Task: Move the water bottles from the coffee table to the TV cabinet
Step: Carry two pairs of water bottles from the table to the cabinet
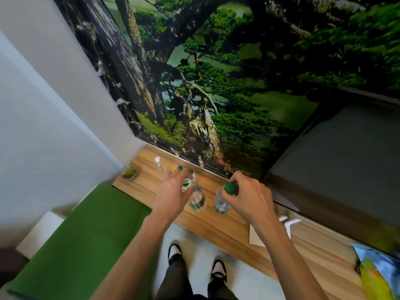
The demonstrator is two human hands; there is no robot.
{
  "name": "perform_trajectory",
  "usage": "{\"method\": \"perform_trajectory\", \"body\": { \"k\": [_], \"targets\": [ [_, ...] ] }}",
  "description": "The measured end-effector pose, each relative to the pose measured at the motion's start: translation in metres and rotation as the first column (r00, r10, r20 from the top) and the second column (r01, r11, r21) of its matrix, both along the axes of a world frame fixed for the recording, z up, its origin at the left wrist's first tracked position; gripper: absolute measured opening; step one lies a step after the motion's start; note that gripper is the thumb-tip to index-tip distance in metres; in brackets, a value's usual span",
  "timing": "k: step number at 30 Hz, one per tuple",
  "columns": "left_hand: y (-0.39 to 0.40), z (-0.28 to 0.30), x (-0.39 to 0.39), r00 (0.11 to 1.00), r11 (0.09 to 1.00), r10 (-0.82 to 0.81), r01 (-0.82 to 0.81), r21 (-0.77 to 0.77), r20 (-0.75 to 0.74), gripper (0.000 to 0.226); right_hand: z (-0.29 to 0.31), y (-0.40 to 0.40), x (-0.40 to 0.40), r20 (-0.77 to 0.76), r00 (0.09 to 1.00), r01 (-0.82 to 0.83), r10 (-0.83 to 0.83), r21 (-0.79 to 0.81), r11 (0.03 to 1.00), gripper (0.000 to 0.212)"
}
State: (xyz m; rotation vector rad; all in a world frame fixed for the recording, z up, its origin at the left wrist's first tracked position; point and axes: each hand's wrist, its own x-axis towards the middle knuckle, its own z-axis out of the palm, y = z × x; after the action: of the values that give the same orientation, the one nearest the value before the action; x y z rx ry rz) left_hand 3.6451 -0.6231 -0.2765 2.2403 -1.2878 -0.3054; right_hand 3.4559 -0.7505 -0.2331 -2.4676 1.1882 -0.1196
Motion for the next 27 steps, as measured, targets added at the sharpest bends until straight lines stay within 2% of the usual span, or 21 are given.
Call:
{"method": "perform_trajectory", "body": {
  "k": [9,13,22,27],
  "targets": [
    [-0.052,-0.047,0.071,0.990,0.987,-0.128,0.134,0.091,-0.065,0.030,-0.033,-0.022,0.065,-0.076,0.985,0.156,-0.152,0.055,0.986,0.029],
    [-0.072,-0.074,0.102,0.977,0.972,-0.187,0.199,0.122,-0.108,0.032,-0.057,-0.026,0.086,-0.100,0.963,0.253,-0.250,0.023,0.967,0.029],
    [-0.107,-0.169,0.131,0.956,0.967,-0.245,0.253,0.036,-0.162,0.041,-0.148,-0.046,0.117,-0.097,0.924,0.376,-0.369,0.068,0.924,0.028],
    [-0.118,-0.229,0.131,0.958,0.963,-0.268,0.268,-0.012,-0.107,0.048,-0.212,-0.059,0.128,-0.045,0.932,0.362,-0.359,0.080,0.929,0.031]
  ]
}}
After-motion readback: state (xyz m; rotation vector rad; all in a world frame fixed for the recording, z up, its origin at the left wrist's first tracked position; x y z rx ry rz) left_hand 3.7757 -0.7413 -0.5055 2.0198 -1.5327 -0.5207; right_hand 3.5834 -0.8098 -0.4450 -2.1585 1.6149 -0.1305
